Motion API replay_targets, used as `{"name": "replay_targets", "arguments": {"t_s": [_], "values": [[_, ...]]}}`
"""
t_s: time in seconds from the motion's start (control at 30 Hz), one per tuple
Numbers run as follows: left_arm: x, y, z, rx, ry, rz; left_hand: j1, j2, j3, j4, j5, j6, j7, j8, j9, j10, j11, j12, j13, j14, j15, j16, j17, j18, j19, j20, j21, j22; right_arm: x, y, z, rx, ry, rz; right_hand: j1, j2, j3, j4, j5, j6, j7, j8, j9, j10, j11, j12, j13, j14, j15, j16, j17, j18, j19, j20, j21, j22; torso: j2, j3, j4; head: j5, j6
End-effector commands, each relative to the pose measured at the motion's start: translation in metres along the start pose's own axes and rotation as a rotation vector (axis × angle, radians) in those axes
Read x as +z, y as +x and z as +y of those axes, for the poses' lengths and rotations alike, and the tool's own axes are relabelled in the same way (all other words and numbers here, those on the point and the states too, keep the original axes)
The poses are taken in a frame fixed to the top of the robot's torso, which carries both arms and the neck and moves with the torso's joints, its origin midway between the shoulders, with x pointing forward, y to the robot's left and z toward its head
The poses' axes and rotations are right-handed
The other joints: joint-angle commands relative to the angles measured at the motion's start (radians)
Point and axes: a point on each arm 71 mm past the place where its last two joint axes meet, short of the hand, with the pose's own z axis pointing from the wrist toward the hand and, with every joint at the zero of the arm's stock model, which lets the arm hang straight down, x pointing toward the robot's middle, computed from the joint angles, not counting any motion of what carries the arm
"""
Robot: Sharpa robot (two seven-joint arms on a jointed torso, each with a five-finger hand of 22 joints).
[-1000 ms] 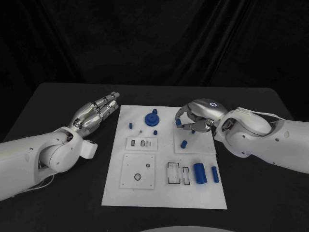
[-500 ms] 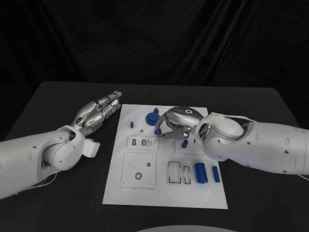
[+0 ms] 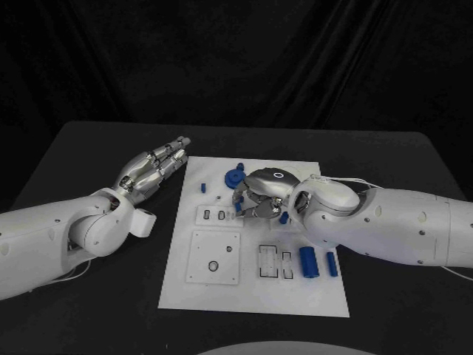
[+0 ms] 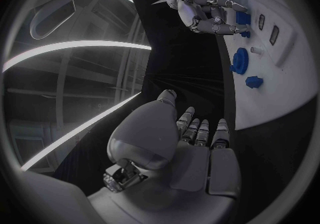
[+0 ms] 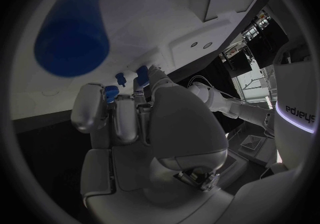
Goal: Assemble the parts on the task board
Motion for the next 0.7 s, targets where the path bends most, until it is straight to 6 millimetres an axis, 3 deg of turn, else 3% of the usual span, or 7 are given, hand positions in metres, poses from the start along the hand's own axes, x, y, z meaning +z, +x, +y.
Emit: {"name": "replay_targets", "arguments": {"t_s": [0.03,0.7], "values": [[0.0007,0.0023,-0.0005,-0.01,0.01,0.014,0.008,0.002,0.007,-0.001,0.006,0.006,-0.001,0.007,0.001,-0.002,0.008,0.006,0.001,0.0,0.005,-0.007,-0.002,0.017,0.002,0.006,-0.006,-0.002,-0.0008,0.0102,-0.0017,-0.006,0.03,0.057,-0.003,-0.003,-0.004,-0.002,0.006,0.009,0.0,0.017,0.072,0.038,0.009,-0.007,0.16,0.049,0.009,-0.007,0.003,0.002,-0.001,0.009,-0.005,0.154,0.0,0.0003,-0.0011,0.001,-0.003],[0.0014,0.0035,-0.0003,-0.012,0.008,0.018,0.008,0.002,0.009,-0.002,0.007,0.007,0.0,0.007,0.001,-0.001,0.009,0.006,0.001,0.0,0.005,-0.007,-0.002,0.017,0.002,0.007,-0.006,-0.002,0.0,0.0128,-0.0006,-0.006,0.026,0.074,-0.014,-0.02,-0.01,0.001,0.001,-0.044,0.013,-0.032,0.047,0.029,0.005,-0.014,0.151,0.042,0.008,-0.022,-0.012,0.008,-0.01,0.014,-0.032,0.149,0.0,-0.0006,-0.0005,-0.003,-0.005]]}}
